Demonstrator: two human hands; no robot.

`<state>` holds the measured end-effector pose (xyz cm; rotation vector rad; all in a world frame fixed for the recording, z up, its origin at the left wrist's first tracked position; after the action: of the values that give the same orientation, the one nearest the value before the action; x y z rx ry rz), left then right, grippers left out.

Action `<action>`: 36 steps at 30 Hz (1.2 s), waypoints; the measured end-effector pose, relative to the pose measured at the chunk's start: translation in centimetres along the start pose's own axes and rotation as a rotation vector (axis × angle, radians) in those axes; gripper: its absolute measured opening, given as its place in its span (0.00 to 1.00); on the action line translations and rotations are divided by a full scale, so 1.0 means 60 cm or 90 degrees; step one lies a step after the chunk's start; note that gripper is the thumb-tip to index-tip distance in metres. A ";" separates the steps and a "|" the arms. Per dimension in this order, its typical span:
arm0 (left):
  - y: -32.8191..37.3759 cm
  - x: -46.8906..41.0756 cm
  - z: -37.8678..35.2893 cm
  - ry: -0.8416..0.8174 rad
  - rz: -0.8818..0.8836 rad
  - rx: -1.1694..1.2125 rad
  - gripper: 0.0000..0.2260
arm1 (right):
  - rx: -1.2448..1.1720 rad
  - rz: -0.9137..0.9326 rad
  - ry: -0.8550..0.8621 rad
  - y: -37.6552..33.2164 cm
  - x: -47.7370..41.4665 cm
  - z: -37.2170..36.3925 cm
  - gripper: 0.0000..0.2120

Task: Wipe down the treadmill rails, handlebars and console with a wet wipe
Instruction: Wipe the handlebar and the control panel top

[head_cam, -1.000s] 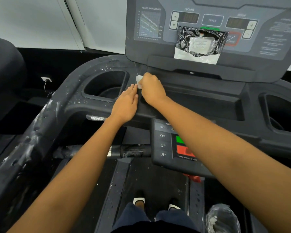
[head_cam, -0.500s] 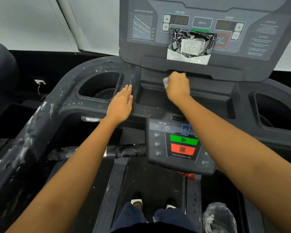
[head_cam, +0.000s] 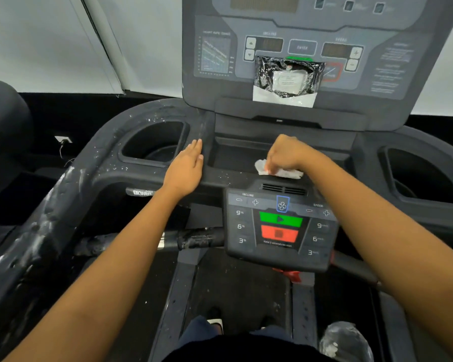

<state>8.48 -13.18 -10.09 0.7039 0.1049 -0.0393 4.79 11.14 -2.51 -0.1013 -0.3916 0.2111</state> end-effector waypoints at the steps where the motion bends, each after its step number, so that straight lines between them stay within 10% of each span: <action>1: -0.001 0.000 -0.001 0.003 -0.004 -0.001 0.22 | 0.040 -0.057 -0.024 0.020 0.009 0.007 0.08; 18: -0.001 0.001 -0.012 0.058 -0.021 -0.020 0.21 | -0.081 -0.057 0.237 -0.087 0.047 -0.037 0.11; 23: -0.003 0.002 -0.012 0.052 -0.018 -0.010 0.21 | -0.109 0.116 0.154 -0.188 0.040 -0.061 0.09; 30: -0.002 0.005 -0.008 0.052 -0.022 -0.008 0.21 | 0.016 -0.045 0.125 -0.075 0.022 -0.013 0.12; 36: -0.008 0.001 -0.009 0.043 -0.027 -0.008 0.21 | -0.055 0.092 0.128 -0.181 0.031 -0.046 0.09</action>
<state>8.49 -13.21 -10.84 0.6910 0.1853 -0.0552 9.55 0.82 -2.83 -0.2350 -0.1930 0.3233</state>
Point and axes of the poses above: each hand's wrist, its own x-axis away from the middle knuckle, its own z-axis out of the back of the hand, y = z × x, the point moved 1 cm from there along -x, towards the middle knuckle, and after that the axes turned 7 degrees about x, right-handed, at the moved point
